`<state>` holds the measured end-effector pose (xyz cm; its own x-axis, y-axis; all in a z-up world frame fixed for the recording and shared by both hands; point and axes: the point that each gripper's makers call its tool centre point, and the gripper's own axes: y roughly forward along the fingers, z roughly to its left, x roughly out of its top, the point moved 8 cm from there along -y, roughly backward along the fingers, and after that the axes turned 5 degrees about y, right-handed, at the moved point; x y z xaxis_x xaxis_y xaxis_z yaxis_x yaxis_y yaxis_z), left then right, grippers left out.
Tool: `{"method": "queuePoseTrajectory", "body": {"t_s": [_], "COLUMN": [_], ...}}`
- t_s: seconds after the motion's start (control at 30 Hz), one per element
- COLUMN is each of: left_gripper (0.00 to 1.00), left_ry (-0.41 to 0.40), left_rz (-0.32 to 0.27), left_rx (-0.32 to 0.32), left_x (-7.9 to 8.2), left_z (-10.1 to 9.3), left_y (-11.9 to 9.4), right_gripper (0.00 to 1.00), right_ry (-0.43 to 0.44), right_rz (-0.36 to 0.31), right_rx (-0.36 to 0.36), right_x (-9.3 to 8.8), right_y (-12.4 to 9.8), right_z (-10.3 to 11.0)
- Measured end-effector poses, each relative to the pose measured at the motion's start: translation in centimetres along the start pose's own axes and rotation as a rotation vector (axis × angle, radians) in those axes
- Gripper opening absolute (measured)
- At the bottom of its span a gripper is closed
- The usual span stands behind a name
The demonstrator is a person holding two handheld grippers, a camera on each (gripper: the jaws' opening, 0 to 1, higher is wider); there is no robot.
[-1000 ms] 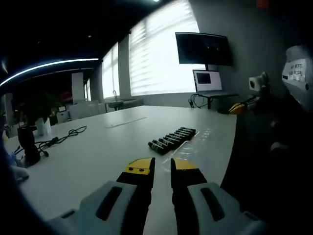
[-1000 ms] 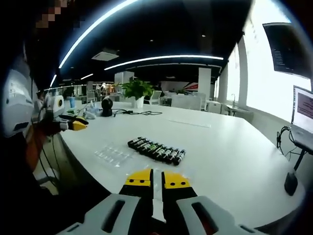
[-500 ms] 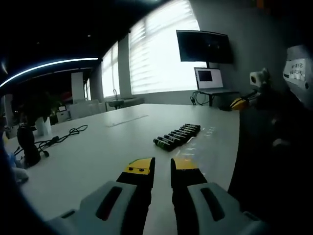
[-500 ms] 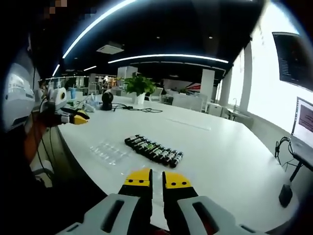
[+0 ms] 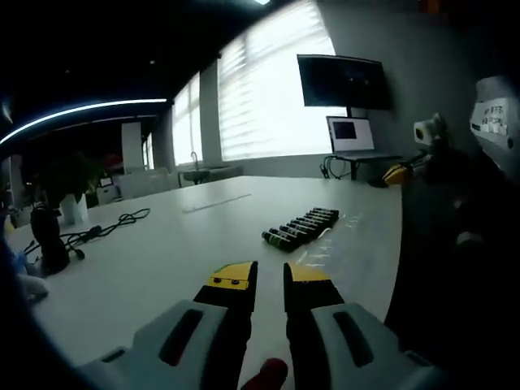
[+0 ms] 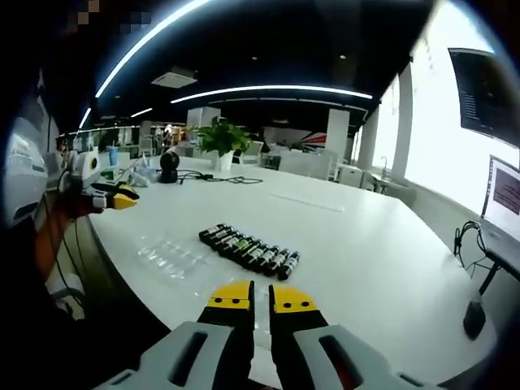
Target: Grip medicine bottles put into box
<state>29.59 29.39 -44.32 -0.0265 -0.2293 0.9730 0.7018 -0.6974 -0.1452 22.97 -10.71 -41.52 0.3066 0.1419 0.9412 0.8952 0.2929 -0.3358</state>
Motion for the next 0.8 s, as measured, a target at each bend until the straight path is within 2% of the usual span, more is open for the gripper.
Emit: {"method": "queuePoseTrajectory", "body": {"t_s": [0.07,0.27,0.37,0.53,0.67,0.8], "left_gripper": [0.08,0.09,0.11,0.11,0.11,0.11], "left_ry": [0.003,-0.003,-0.019,-0.027,-0.033,-0.035], "left_rz": [0.007,0.029,0.030,0.038,0.045,0.048], "left_rx": [-0.005,-0.031,-0.029,-0.027,-0.025,-0.044], "left_x": [-0.4,-1.3,-1.7,-2.3,-2.8,-3.1], "left_z": [0.1,-0.1,0.2,0.4,0.6,0.2], "left_y": [0.1,0.5,0.6,0.6,0.9,1.3], "right_gripper": [0.03,0.03,0.03,0.03,0.03,0.04], "right_ry": [-0.027,-0.020,-0.070,-0.026,-0.019,-0.012], "right_rz": [0.003,0.002,-0.006,0.006,0.008,0.038], "right_rx": [-0.037,-0.028,-0.045,-0.045,-0.048,-0.064], "right_x": [0.0,0.2,0.4,0.5,0.7,0.7], "right_y": [0.1,0.3,0.6,1.4,1.8,2.3], "right_z": [-0.2,-0.1,-0.3,-0.5,-0.4,-0.5]}}
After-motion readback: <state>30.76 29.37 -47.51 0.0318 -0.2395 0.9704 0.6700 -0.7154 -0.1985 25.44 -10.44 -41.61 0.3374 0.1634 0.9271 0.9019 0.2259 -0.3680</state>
